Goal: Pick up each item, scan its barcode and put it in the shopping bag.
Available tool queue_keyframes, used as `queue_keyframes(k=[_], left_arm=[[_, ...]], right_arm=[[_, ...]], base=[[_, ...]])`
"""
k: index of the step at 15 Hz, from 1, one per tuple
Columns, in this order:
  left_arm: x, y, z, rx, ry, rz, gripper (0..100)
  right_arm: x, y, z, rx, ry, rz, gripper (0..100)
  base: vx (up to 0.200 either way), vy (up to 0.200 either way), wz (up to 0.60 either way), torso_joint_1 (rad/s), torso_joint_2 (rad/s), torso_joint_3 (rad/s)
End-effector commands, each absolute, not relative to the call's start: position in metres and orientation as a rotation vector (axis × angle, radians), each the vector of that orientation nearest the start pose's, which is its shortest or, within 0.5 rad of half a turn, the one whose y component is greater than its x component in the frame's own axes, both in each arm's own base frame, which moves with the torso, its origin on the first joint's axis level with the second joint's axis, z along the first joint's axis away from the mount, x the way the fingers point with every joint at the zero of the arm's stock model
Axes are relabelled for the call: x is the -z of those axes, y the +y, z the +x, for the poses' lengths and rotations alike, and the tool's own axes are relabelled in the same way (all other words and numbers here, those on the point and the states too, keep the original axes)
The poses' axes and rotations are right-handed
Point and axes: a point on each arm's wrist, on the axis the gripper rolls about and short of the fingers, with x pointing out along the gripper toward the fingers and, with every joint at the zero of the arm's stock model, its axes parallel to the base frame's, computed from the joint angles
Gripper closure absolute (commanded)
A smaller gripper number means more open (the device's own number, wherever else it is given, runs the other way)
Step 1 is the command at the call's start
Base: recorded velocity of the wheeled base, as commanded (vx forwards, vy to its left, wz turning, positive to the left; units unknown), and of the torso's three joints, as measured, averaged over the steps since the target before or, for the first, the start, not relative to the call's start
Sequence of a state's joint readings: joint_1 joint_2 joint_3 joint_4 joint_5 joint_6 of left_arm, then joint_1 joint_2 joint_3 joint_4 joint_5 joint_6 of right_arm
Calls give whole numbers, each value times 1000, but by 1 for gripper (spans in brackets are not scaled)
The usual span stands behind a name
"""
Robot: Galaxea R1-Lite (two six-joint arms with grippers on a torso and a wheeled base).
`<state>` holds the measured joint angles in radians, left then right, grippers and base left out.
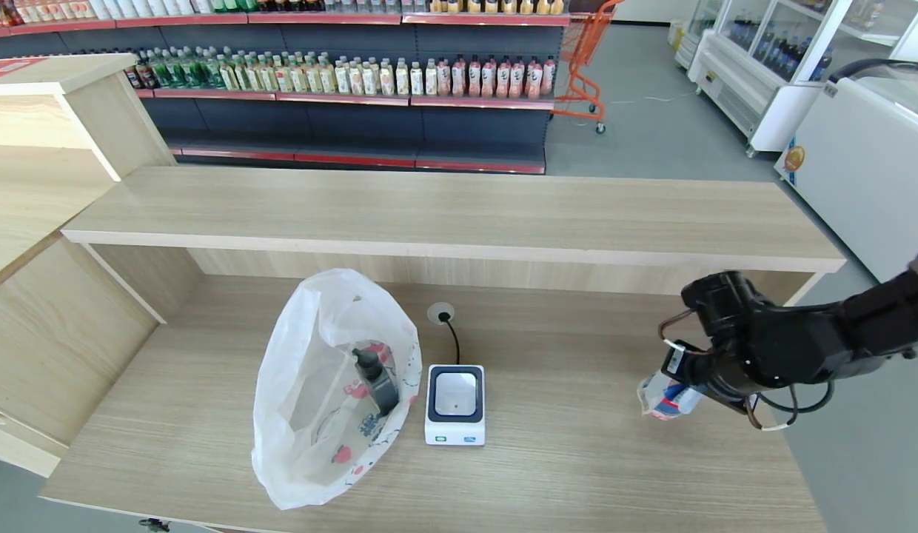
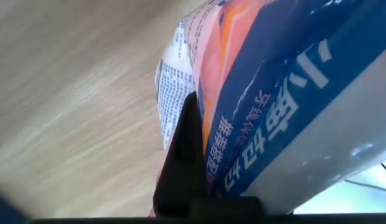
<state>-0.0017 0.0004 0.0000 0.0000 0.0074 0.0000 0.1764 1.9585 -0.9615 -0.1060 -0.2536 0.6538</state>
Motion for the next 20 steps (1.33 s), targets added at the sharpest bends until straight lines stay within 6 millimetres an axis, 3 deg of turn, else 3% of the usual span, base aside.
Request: queue_keyframes(k=[1, 3, 5, 9, 14, 20], left_arm=[[-76, 0, -23, -6, 2, 0, 0], [-76, 0, -23, -6, 2, 0, 0], [-76, 0, -23, -6, 2, 0, 0], [-76, 0, -23, -6, 2, 0, 0], [-76, 0, -23, -6, 2, 0, 0], [-76, 0, -23, -6, 2, -2, 0]], right_arm=[[-168, 34, 264, -70, 651, 397, 100], [-186, 25, 225, -358, 605, 381, 100], [-198, 25, 199, -634, 548, 363, 100], [-213, 49, 179, -925, 469, 241, 100], [-218, 67, 167, -1015, 485, 219, 100], [-216, 84, 162, -992, 650, 420, 100]], base=[[0, 0, 0, 0, 0, 0], [0, 0, 0, 0, 0, 0], [0, 0, 0, 0, 0, 0], [0, 0, 0, 0, 0, 0], [0, 0, 0, 0, 0, 0], [0, 0, 0, 0, 0, 0]])
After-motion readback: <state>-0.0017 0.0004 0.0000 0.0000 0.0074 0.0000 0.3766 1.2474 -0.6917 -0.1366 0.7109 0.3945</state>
